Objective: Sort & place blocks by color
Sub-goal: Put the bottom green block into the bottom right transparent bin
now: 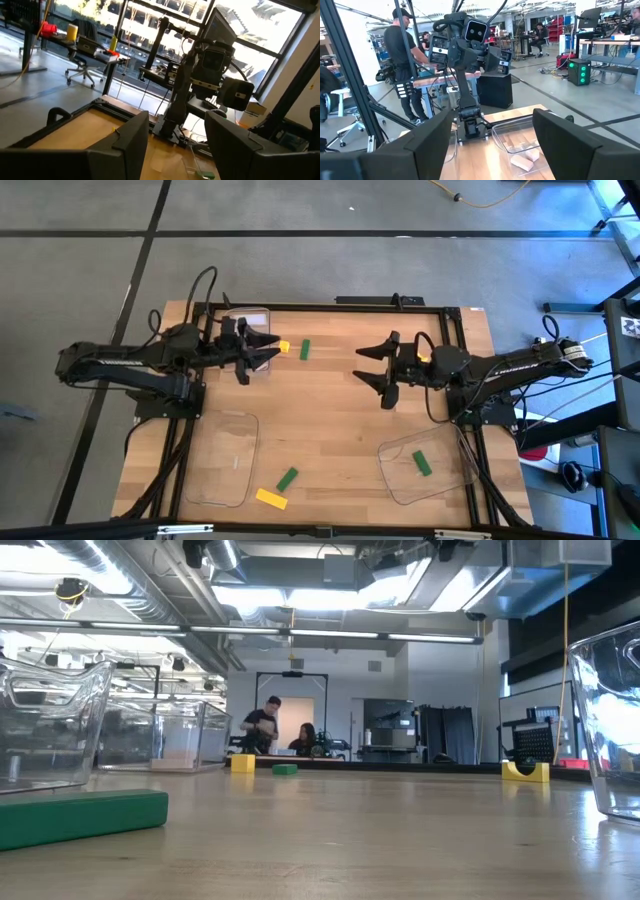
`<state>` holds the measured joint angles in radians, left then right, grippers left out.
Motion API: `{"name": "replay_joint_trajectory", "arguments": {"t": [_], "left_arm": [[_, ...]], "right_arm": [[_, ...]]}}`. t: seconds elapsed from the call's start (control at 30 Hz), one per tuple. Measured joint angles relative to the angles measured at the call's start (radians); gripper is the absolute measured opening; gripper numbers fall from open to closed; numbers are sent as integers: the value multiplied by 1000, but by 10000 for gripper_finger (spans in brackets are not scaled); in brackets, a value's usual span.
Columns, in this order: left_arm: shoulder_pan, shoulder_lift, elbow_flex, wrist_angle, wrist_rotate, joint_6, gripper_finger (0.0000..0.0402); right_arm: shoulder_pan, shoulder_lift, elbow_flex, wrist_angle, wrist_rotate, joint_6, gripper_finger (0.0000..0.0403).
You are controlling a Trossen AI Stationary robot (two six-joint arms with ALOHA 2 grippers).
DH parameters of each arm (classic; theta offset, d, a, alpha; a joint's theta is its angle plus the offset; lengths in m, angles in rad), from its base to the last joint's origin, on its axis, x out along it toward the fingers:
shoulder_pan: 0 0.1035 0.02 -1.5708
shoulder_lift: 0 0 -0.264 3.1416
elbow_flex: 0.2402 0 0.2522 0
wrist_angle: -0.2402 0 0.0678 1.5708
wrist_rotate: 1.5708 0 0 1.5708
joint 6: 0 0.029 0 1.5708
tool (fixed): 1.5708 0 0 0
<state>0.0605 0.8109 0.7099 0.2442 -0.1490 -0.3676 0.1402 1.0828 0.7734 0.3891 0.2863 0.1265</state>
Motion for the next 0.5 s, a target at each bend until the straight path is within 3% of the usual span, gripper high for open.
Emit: {"name": "replay_joint_trajectory", "arguments": {"t": [0.1,0.33,0.5], "left_arm": [[-2,58,67,-116,17,-18,186],[-98,308,345,-642,159,-88,186],[-220,500,494,-913,227,-310,186]], "right_arm": [[0,0,0,0,9,-4,281],[0,-16,0,-12,88,-25,281],[0,-61,0,-65,133,-57,281]]}}
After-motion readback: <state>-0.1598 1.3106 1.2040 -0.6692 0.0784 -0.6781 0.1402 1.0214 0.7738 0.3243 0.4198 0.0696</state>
